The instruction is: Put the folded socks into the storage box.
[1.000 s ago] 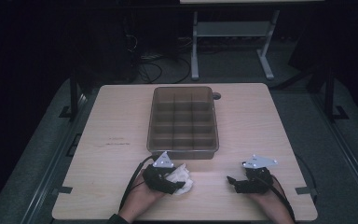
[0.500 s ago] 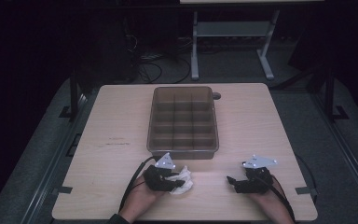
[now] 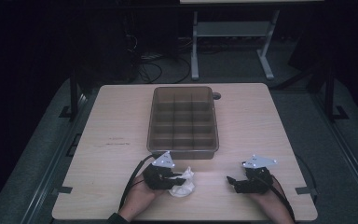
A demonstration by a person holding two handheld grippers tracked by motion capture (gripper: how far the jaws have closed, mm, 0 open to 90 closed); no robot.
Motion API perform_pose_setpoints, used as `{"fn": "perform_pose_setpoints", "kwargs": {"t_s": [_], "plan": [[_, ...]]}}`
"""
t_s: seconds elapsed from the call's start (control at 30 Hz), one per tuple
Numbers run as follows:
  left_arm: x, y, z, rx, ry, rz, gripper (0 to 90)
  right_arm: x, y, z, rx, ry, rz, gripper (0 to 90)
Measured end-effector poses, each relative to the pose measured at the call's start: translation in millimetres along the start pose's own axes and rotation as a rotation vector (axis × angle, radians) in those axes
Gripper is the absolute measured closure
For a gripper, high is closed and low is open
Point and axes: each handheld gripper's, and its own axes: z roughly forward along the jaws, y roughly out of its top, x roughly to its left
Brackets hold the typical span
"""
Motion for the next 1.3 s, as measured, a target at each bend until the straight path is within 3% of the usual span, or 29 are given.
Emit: {"fn": "perform_pose_setpoints", "kwargs": {"t_s": [0.57,1.3], "plan": [[-8.7,26.2,-29.3,-0.098,0.004,0.054,79.8,0.0,0.0,0.0,0.000,0.000,0.000,15.9],[8.5,69.7,-46.7,-0.161,0.018,0.098,79.7,0.7,0.2,0.0,0.003,0.002,0.005,15.1]]}}
